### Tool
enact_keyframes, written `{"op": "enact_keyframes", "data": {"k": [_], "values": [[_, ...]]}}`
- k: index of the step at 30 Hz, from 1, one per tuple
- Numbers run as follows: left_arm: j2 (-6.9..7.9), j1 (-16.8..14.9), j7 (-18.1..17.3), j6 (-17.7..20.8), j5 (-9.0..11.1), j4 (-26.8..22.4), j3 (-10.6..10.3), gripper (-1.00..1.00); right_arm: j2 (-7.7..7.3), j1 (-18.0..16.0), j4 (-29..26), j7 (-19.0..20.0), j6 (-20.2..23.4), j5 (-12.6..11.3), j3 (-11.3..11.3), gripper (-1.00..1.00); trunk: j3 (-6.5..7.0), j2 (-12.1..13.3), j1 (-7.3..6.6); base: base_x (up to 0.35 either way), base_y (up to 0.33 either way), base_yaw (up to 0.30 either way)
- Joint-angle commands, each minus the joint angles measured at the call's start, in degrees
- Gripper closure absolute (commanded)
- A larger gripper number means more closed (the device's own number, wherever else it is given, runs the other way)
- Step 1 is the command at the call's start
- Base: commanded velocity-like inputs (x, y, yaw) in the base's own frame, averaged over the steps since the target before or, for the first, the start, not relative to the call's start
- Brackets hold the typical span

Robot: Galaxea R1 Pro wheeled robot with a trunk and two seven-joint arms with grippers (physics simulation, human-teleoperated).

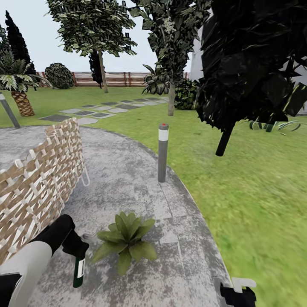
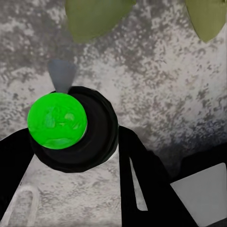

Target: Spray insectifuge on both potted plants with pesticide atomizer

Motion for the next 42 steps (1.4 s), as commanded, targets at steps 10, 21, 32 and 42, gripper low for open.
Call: {"op": "enact_keyframes", "data": {"k": [10, 21, 32, 42], "values": [[-0.07, 0.93, -0.66, -0.51, -0.30, 0.84, 0.40, 1.00, 0.07, -0.02, 0.04, -0.04, -0.20, -0.50, 0.55, -1.00, -0.05, -0.02, 0.01, 0.023, 0.017, 0.000], [0.55, 7.28, -0.79, -0.97, -0.51, 0.14, 0.47, 1.00, 0.11, -0.02, 0.09, -0.04, -0.20, -0.50, 0.60, -1.00, -0.05, -0.02, 0.01, 0.000, 0.000, 0.000], [-1.69, 7.33, -0.71, -0.67, 0.20, -0.14, 1.00, 1.00, 0.11, 0.21, 0.05, -0.04, -0.20, -0.50, 0.60, -1.00, -0.05, -0.02, 0.01, 0.000, 0.000, 0.000], [-0.96, 6.92, -0.19, -0.27, -0.07, -2.37, 1.10, 1.00, 0.08, 0.33, -0.08, -0.08, -0.22, -0.80, 0.52, -1.00, -0.05, -0.02, 0.01, 0.000, 0.000, 0.002]]}}
